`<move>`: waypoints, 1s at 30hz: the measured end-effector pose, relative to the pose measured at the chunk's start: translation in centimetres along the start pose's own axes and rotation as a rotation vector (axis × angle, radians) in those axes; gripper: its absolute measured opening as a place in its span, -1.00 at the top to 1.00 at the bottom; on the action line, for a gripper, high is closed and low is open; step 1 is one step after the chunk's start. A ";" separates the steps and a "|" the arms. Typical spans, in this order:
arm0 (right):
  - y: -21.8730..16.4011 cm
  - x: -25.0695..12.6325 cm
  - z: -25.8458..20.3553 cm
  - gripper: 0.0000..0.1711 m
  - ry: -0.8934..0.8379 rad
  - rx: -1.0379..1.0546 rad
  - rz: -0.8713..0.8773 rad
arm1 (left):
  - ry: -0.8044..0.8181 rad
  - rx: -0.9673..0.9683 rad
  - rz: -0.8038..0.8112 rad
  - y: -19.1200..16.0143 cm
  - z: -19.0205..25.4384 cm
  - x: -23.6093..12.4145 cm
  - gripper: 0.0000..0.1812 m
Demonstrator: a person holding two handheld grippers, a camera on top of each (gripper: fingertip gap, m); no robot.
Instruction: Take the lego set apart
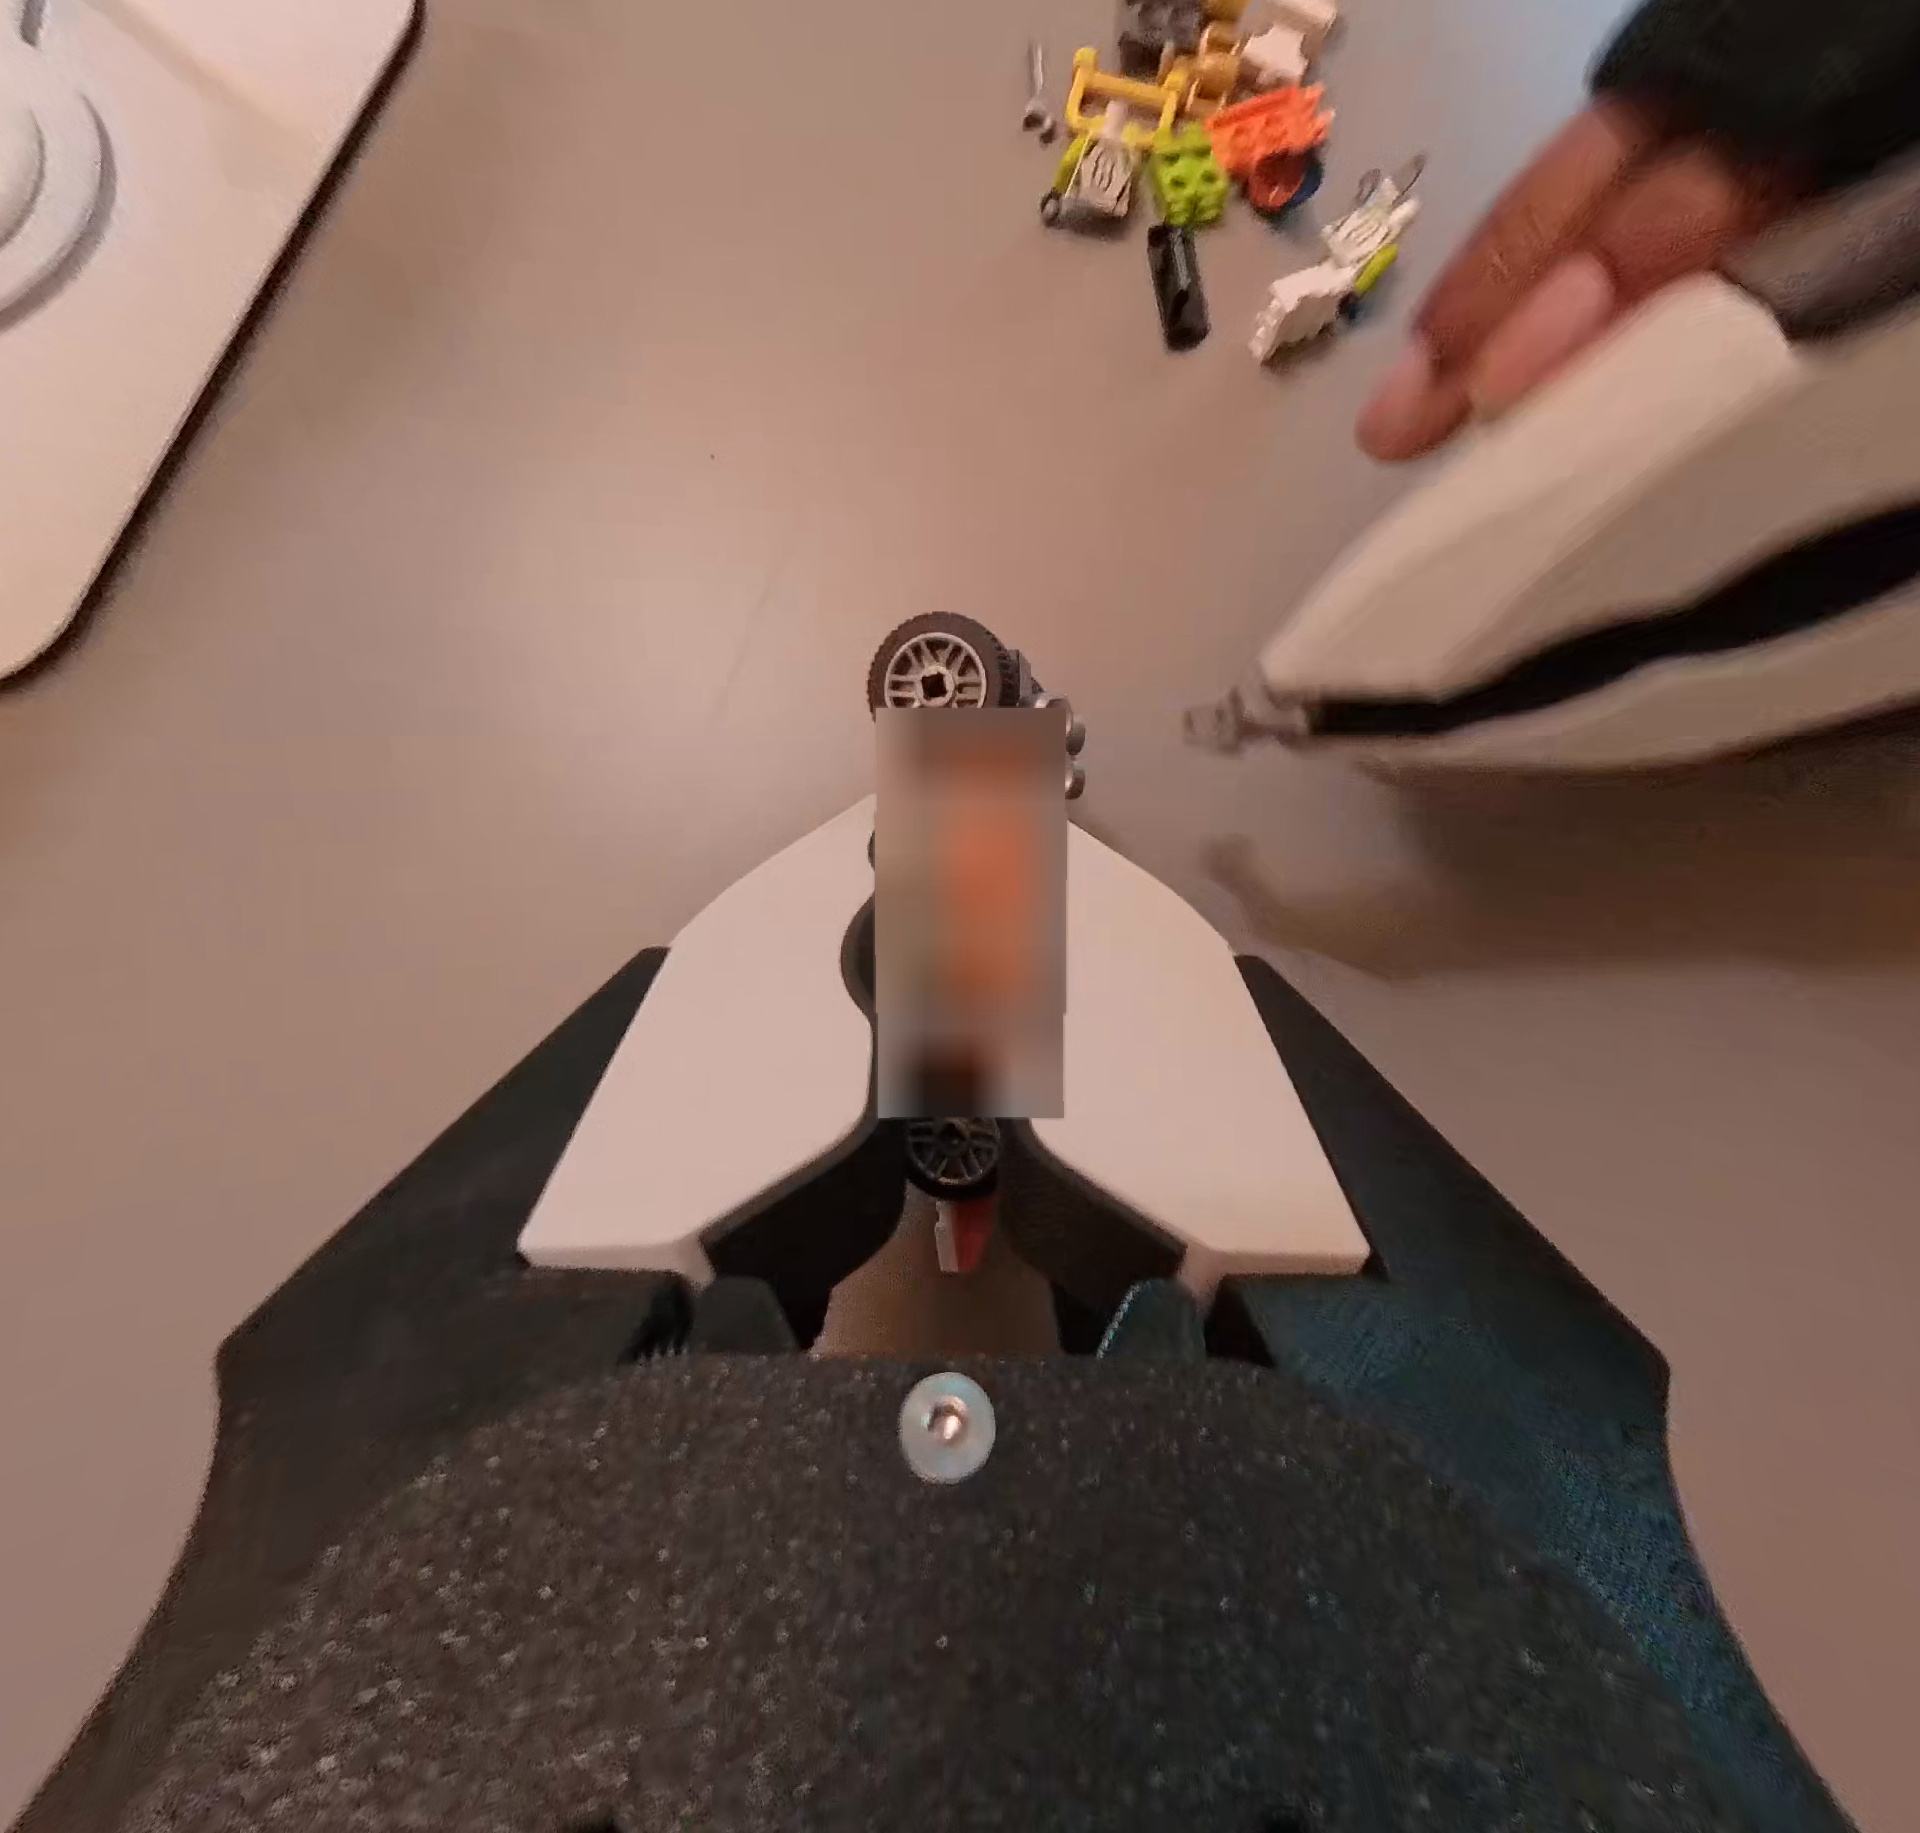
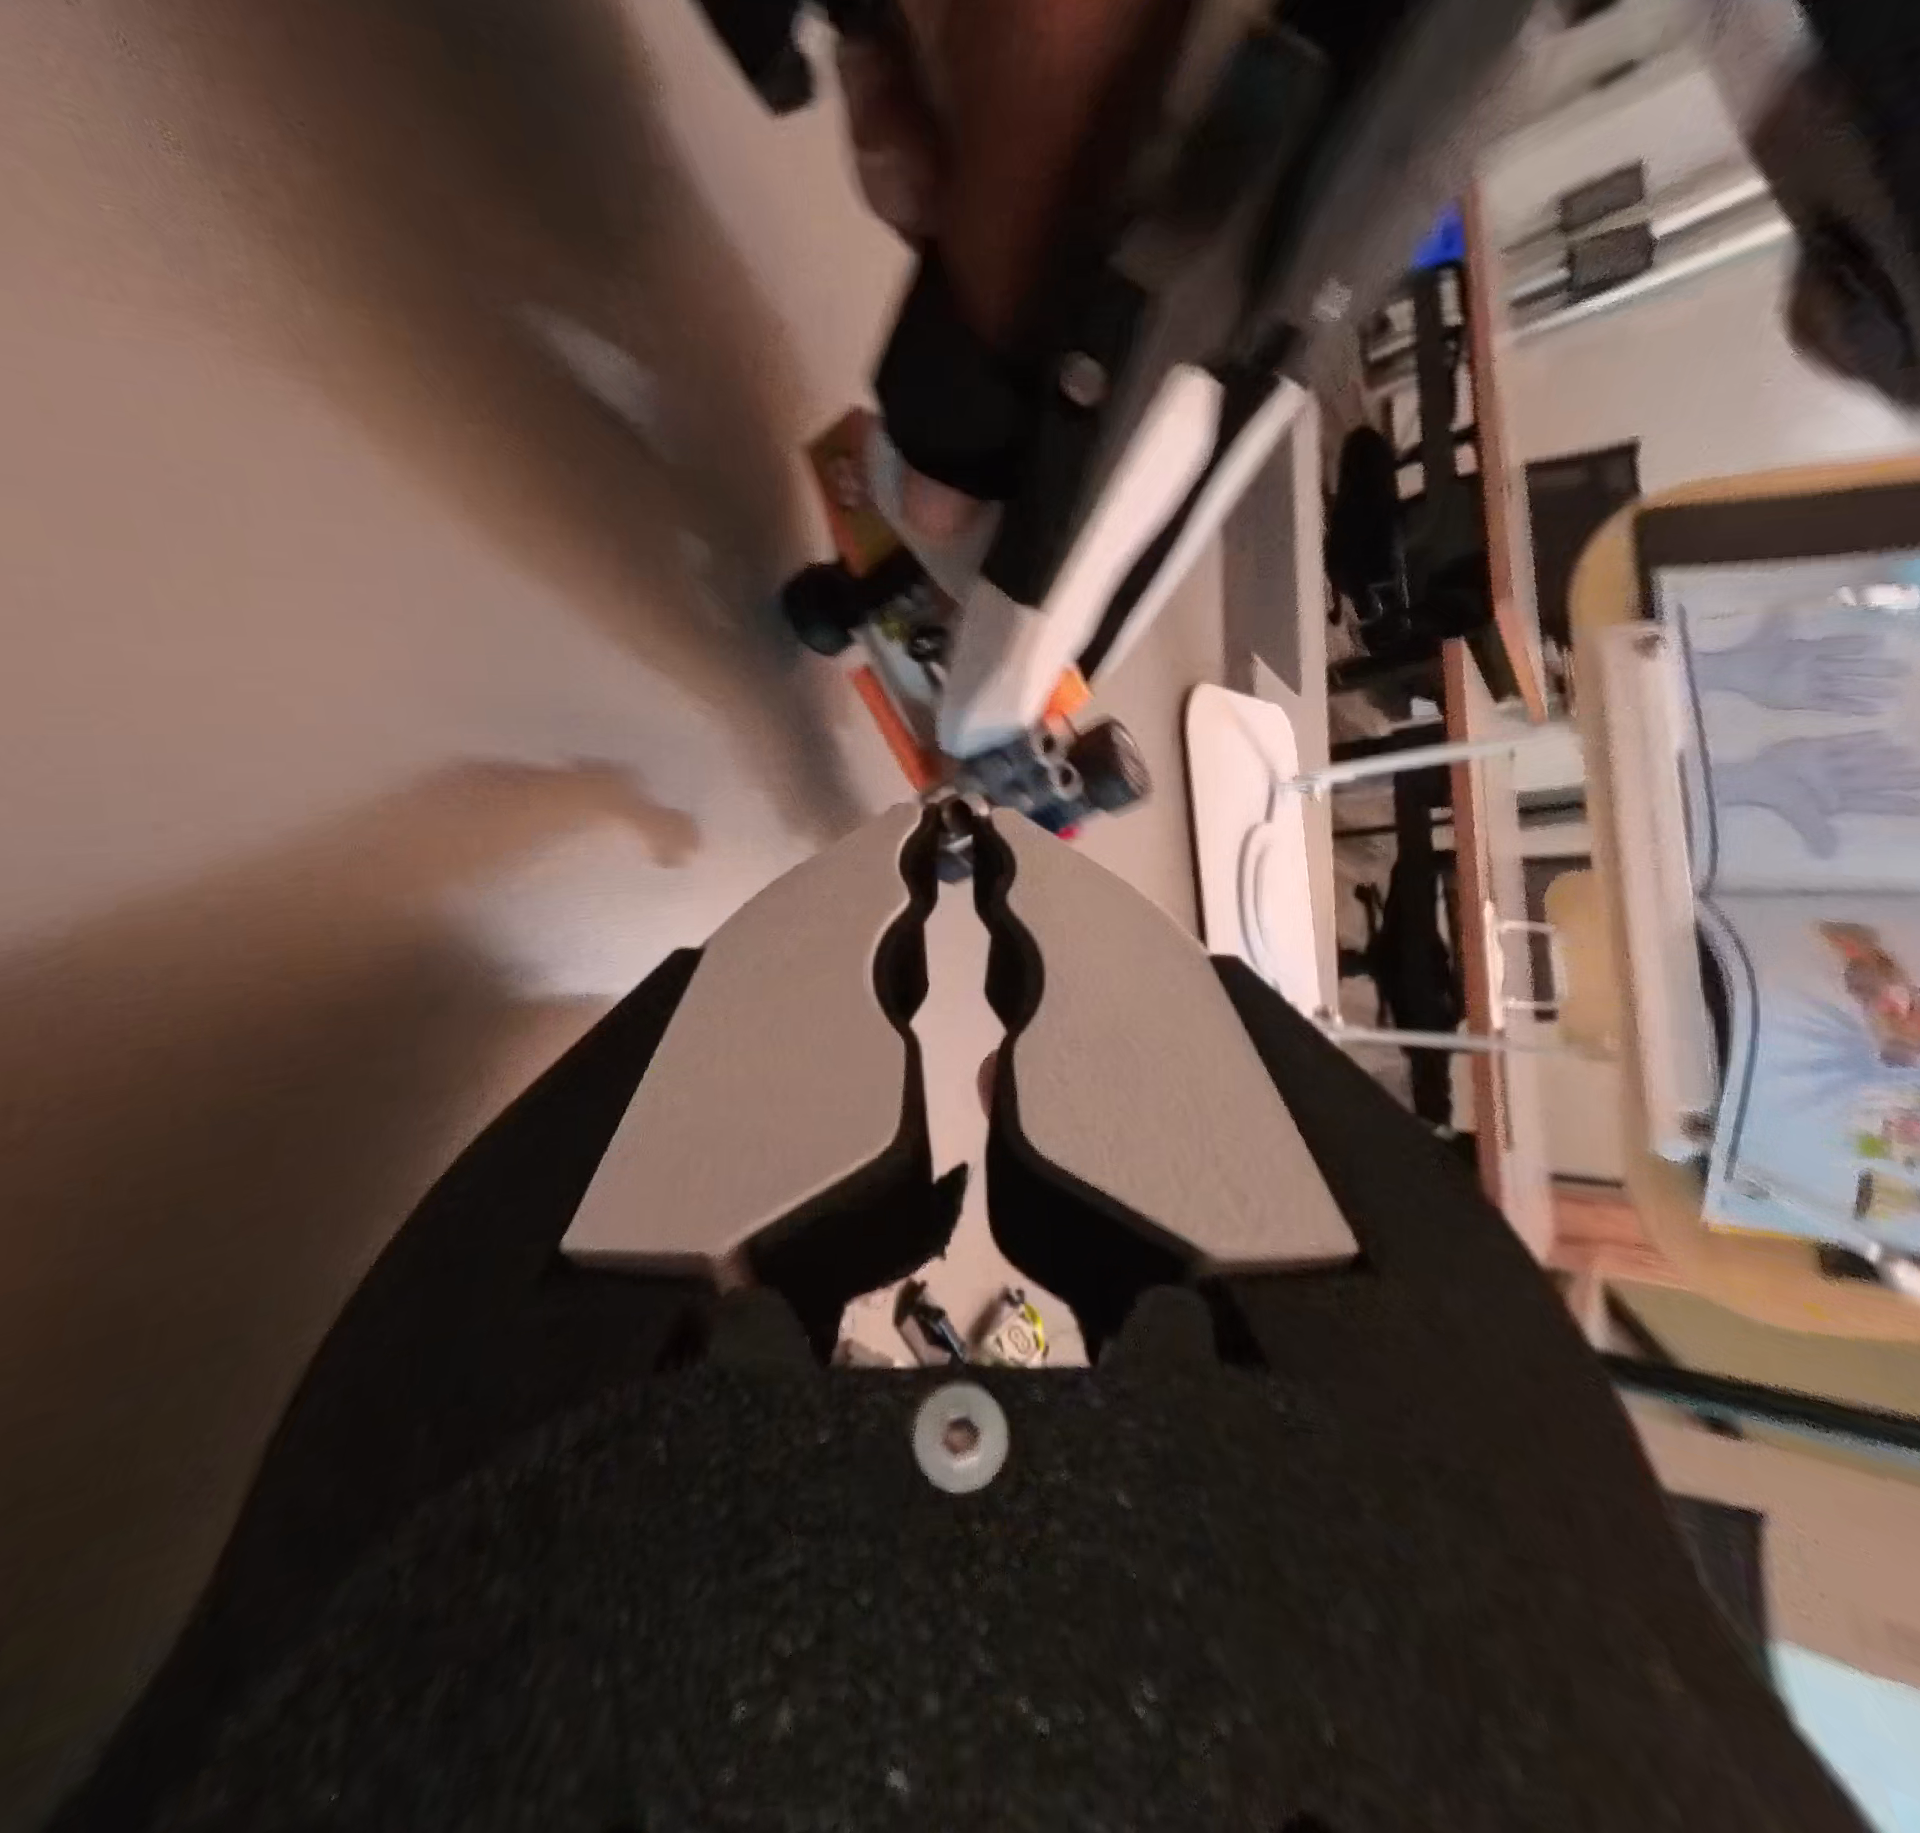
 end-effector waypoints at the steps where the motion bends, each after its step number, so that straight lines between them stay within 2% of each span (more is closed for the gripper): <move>1: -0.7 -0.5 0.8 0.93 -0.027 0.033 -0.004 | -0.013 -0.011 0.022 0.3 0.2 -0.1 0.81; 4: -1.8 -1.8 2.2 0.93 -0.062 0.134 0.028 | -0.028 -0.045 0.046 0.3 0.1 0.1 0.81; 7: -2.9 -2.8 2.5 0.92 -0.004 0.237 0.035 | -0.062 -0.095 0.089 0.5 0.0 0.1 0.81; 12: -7.8 -5.5 2.2 0.92 0.148 0.465 -0.155 | -0.169 -0.185 0.164 1.1 0.7 0.2 0.81; 16: -10.9 -6.6 1.8 0.89 0.158 0.574 -0.252 | -0.216 -0.197 0.196 1.4 1.8 1.0 0.81; 17: -11.3 -6.6 1.8 0.80 0.141 0.576 -0.267 | -0.218 -0.194 0.199 1.5 2.0 1.2 0.81; 20: -10.0 -6.0 2.5 0.75 0.095 0.563 -0.184 | -0.218 -0.181 0.202 1.5 2.5 1.6 0.81; 25: -4.3 -3.8 3.0 0.80 0.049 0.528 0.067 | -0.194 -0.158 0.208 1.7 2.8 1.9 0.81; 30: -2.7 -2.1 2.3 0.86 -0.019 0.388 0.076 | -0.148 -0.119 0.172 1.6 3.0 2.1 0.81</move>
Point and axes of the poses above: each gripper's, where its closed fingertips meet, x out along the fingers, y out of its top, z = x × y across the jaws, the point moved 6 cm from there along -x, back along the fingers, and after that the axes turned 11 degrees about z, right-handed, at the moved point
